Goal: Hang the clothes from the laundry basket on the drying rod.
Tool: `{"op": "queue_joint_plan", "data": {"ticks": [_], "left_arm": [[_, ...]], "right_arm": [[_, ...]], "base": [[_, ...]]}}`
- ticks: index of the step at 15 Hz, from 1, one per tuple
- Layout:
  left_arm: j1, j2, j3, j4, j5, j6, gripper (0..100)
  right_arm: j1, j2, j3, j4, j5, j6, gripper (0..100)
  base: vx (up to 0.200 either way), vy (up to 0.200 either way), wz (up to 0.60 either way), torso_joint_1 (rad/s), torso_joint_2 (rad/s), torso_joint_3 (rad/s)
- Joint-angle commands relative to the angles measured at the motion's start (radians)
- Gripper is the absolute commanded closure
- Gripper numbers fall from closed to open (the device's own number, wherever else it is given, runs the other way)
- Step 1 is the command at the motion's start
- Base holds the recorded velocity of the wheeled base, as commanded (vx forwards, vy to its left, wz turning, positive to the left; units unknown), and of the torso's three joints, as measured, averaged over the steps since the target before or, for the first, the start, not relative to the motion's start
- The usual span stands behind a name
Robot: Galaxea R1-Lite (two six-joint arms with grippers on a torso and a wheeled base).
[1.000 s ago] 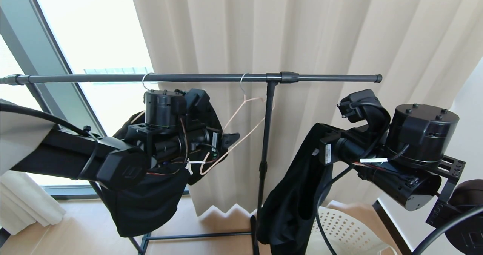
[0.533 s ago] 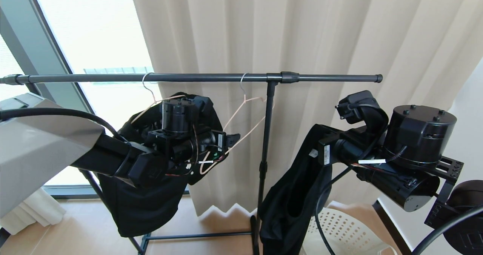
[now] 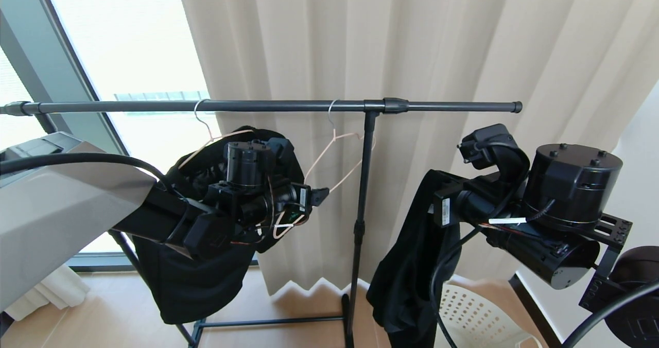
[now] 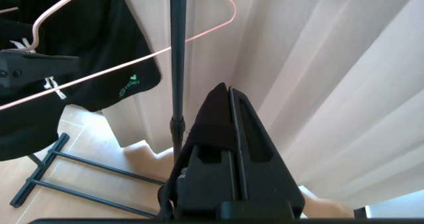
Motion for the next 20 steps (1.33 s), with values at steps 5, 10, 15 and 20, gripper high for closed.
{"op": "queue_joint_plan", "data": {"ticks": [5,10,15,20], "left_arm": [[-0.001,-0.002,0.005,0.0,0.002,0.001,100],[-0.001,-0.007,0.009,0.0,0.002,0.001,100],[-0.006,-0.047,0.032,-0.008,0.003,0.001,100],[-0.023,-0.12,0.108,-0.045,0.003,0.006,100]], "right_arm": [[0.0,0.0,-0.001,0.0,0.0,0.0,100],[0.0,0.0,-0.001,0.0,0.0,0.0,100],[0.0,0.0,-0.001,0.0,0.0,0.0,100],[0.0,-0.001,-0.001,0.0,0.0,0.0,100]], "base": [[0.0,0.0,0.0,0.0,0.0,0.0],[0.0,0.0,0.0,0.0,0.0,0.0],[0.0,0.0,0.0,0.0,0.0,0.0],[0.0,0.0,0.0,0.0,0.0,0.0]]}}
